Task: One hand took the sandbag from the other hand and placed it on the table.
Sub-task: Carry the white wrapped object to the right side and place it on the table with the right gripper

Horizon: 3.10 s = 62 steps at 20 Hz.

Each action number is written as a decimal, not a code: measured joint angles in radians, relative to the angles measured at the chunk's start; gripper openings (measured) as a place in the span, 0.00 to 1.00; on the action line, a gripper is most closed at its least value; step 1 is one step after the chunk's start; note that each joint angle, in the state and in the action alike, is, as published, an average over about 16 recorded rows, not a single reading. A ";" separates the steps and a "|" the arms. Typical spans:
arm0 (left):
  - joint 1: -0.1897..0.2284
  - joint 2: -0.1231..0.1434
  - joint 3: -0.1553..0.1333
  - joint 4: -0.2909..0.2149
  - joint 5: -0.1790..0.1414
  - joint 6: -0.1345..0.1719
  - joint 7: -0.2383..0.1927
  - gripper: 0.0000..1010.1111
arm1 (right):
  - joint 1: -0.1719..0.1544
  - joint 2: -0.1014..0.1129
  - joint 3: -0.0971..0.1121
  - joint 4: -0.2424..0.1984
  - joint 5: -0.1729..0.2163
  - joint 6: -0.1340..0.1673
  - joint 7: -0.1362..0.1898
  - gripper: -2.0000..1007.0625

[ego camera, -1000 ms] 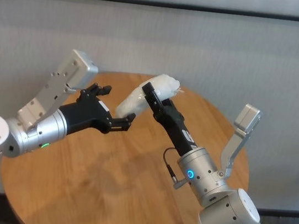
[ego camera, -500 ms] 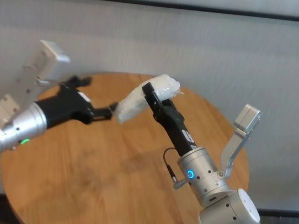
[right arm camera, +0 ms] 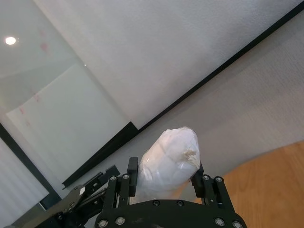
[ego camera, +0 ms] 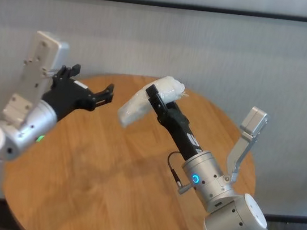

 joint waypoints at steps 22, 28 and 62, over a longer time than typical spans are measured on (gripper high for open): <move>-0.017 -0.065 0.013 0.021 0.052 0.027 0.076 0.99 | -0.045 0.054 0.003 -0.113 -0.056 0.068 -0.134 0.66; -0.015 -0.063 0.012 0.019 0.049 0.024 0.074 0.99 | -0.078 0.110 0.014 -0.203 -0.080 0.132 -0.204 0.66; -0.014 -0.061 0.011 0.017 0.046 0.020 0.072 0.99 | -0.071 0.447 0.004 -0.319 -0.118 0.457 -0.273 0.66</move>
